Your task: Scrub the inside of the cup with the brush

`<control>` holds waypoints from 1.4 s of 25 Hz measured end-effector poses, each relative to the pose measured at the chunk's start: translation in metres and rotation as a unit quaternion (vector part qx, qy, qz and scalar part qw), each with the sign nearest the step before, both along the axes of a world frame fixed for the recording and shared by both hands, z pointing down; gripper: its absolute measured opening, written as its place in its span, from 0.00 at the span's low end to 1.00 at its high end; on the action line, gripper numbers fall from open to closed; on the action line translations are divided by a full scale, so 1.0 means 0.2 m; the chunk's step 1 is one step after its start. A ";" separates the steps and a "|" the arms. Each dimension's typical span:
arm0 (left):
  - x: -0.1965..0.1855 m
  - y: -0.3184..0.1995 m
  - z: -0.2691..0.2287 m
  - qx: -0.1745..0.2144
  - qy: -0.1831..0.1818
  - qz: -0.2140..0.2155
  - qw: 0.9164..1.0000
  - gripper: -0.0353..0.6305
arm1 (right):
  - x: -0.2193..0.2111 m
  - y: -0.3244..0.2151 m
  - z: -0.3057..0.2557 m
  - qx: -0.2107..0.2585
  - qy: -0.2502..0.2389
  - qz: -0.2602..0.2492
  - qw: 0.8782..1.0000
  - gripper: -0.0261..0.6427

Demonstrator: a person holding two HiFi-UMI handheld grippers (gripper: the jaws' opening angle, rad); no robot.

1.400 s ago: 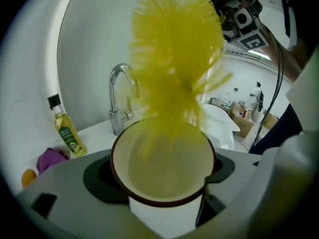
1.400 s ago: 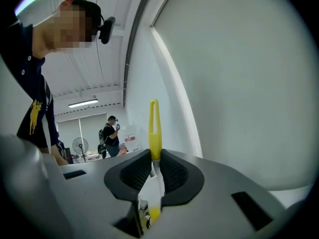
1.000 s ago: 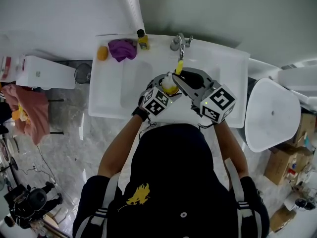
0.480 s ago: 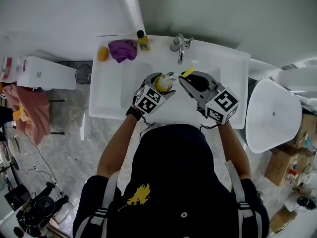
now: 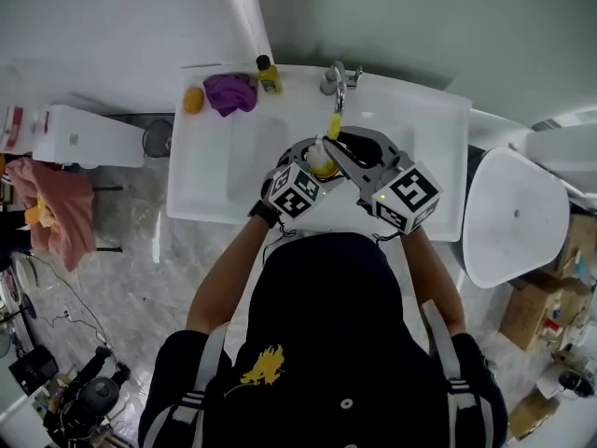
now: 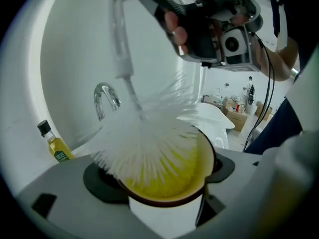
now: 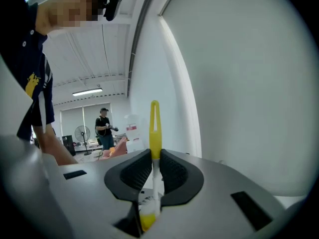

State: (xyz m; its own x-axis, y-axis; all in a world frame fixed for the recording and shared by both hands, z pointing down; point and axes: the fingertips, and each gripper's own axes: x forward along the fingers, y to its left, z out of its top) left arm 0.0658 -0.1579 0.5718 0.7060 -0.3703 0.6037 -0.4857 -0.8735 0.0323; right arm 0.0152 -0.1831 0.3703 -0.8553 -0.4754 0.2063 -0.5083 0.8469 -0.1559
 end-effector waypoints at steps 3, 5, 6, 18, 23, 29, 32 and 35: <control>0.01 0.03 -0.01 -0.001 0.007 0.001 1.000 0.70 | 0.08 -0.08 0.03 -0.009 -0.007 0.024 1.000 0.15; -0.02 0.03 0.00 -0.009 0.014 -0.008 1.000 0.70 | 0.16 -0.10 0.05 -0.027 -0.022 0.034 0.999 0.15; -0.04 0.02 0.00 -0.014 0.017 -0.015 1.000 0.70 | 0.18 -0.08 0.07 -0.035 -0.026 0.033 0.998 0.15; -0.01 0.00 0.03 -0.036 0.012 -0.032 0.999 0.70 | 0.08 -0.02 0.06 -0.026 -0.033 0.041 0.998 0.15; 0.00 -0.02 0.02 -0.034 0.025 -0.045 0.998 0.70 | 0.22 -0.13 -0.01 -0.033 -0.074 0.079 0.994 0.15; -0.12 -0.09 0.07 -0.037 0.022 -0.091 0.995 0.70 | 0.39 -0.14 -0.21 -0.048 -0.165 0.102 0.980 0.15; -0.19 -0.13 0.07 -0.032 0.024 -0.121 0.992 0.70 | 0.48 -0.16 -0.31 -0.037 -0.187 0.117 0.975 0.15; -0.26 -0.17 0.08 -0.023 0.028 -0.143 0.989 0.70 | 0.55 -0.18 -0.33 -0.025 -0.180 0.129 0.975 0.15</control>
